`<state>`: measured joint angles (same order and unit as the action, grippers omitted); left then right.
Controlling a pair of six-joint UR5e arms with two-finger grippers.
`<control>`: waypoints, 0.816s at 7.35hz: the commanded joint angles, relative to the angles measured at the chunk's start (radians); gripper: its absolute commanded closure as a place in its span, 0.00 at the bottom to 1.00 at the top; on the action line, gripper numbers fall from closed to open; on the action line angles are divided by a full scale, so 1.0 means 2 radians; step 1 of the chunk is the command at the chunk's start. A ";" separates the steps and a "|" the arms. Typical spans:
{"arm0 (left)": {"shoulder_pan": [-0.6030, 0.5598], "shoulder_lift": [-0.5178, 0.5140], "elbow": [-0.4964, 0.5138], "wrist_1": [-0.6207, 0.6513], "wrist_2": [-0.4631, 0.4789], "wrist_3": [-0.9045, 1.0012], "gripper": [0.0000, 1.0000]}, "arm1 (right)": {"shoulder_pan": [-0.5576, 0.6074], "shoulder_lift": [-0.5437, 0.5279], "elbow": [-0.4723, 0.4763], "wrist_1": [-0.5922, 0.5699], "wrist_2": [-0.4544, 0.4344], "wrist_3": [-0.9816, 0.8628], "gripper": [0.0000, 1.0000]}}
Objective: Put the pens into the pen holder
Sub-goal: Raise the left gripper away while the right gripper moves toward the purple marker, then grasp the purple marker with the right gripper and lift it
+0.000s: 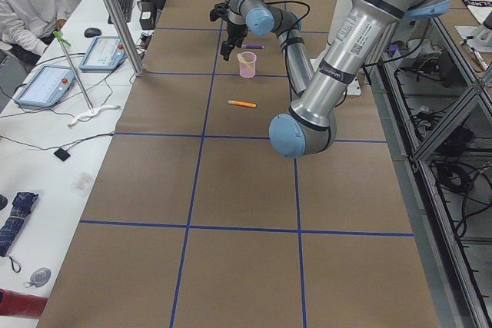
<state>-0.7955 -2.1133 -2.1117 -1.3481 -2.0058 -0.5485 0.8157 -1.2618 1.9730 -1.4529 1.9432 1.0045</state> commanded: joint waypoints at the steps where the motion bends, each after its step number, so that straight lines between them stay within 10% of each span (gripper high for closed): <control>1: -0.001 0.021 -0.015 0.004 0.001 0.009 0.00 | -0.082 -0.009 -0.001 -0.002 -0.085 0.067 0.02; 4: 0.001 0.017 -0.014 0.004 0.001 0.004 0.00 | -0.172 -0.002 -0.044 0.005 -0.179 0.151 0.03; 6: 0.004 0.016 -0.013 0.004 0.001 0.002 0.00 | -0.182 0.000 -0.048 0.007 -0.189 0.152 0.24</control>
<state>-0.7911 -2.0806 -2.1391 -1.3407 -2.0036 -0.5422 0.4699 -1.2635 1.8860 -1.4412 1.5813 1.2997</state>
